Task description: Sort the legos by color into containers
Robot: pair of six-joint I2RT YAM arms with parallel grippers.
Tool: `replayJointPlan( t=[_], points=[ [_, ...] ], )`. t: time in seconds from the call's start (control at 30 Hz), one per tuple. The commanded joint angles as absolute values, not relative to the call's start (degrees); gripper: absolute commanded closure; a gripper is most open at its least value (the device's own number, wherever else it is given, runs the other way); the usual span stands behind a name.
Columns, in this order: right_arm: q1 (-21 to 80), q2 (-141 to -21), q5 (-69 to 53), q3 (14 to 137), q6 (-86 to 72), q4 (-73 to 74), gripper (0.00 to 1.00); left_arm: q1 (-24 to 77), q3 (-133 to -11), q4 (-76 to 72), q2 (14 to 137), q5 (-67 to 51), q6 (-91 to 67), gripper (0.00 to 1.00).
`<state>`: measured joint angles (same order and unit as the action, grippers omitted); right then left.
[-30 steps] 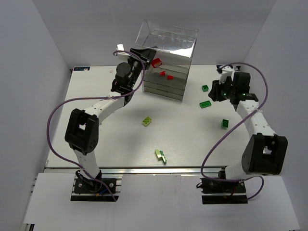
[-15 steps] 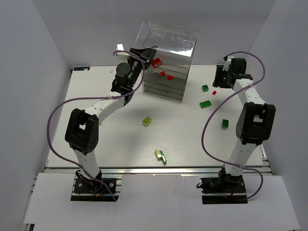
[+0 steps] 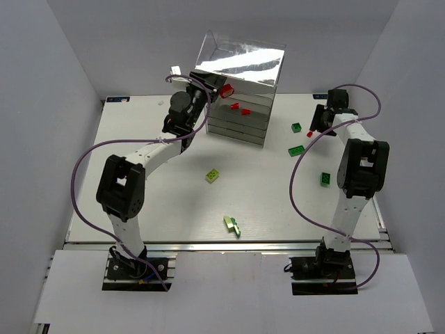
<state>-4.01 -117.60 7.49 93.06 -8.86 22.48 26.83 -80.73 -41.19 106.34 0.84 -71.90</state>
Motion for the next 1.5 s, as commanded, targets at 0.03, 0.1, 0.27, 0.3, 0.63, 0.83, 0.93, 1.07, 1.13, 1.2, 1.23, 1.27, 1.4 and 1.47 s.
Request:
replayJointPlan(
  t=[0.03,0.1,0.27,0.3,0.63,0.83,0.93,1.07,1.13,1.2,1.23,1.27,1.4,1.47],
  points=[
    [-3.5,-120.2,8.9,97.4,-10.5,19.6,0.41,26.6,-81.6,-42.6,105.7,0.1,-71.9,0.49],
    [-3.3,-121.4,8.9,97.7,-10.7,19.2,0.41,26.6,-81.7,-42.6,105.6,0.1,-71.8,0.48],
    [-2.6,-123.0,8.4,97.9,-10.8,18.5,0.42,26.6,-81.4,-42.4,105.4,0.1,-71.7,0.49],
    [-2.5,-123.3,8.6,98.1,-10.7,18.4,0.42,26.6,-81.3,-42.4,105.2,0.1,-71.7,0.49],
    [-1.0,-126.4,10.8,99.9,-10.9,16.9,0.43,26.6,-80.9,-41.0,104.4,0.3,-71.0,0.48],
    [-0.7,-127.8,13.2,100.6,-10.5,16.7,0.46,26.6,-80.9,-40.3,104.2,0.3,-70.8,0.48],
    [-0.8,-128.1,13.8,100.1,-10.3,16.4,0.48,26.6,-80.7,-40.2,104.2,0.3,-70.8,0.48],
    [-0.8,-128.8,13.6,100.5,-10.1,16.3,0.5,26.6,-80.4,-40.2,104.1,0.4,-70.6,0.48],
    [-0.7,-129.1,13.4,100.7,-9.8,16.2,0.54,26.6,-80.4,-40.1,104.1,0.4,-70.6,0.48],
    [-0.7,-129.4,13.1,101.0,-9.7,16.2,0.58,26.6,-80.5,-40.0,104.1,0.3,-70.6,0.48],
    [-0.7,-129.5,12.9,101.2,-9.7,16.2,0.6,26.6,-80.5,-40.0,104.1,0.4,-70.6,0.48],
    [-0.7,-129.7,12.7,101.2,-9.6,16.1,0.6,26.6,-80.5,-40.0,104.2,0.3,-70.6,0.48],
    [-0.9,-130.0,12.7,101.3,-9.6,16.2,0.62,26.6,-81.2,-39.8,104.6,0.2,-70.5,0.48],
    [-0.9,-130.3,12.6,101.5,-9.4,16.1,0.62,26.6,-81.6,-39.6,104.7,0.2,-70.5,0.48]
  ],
)
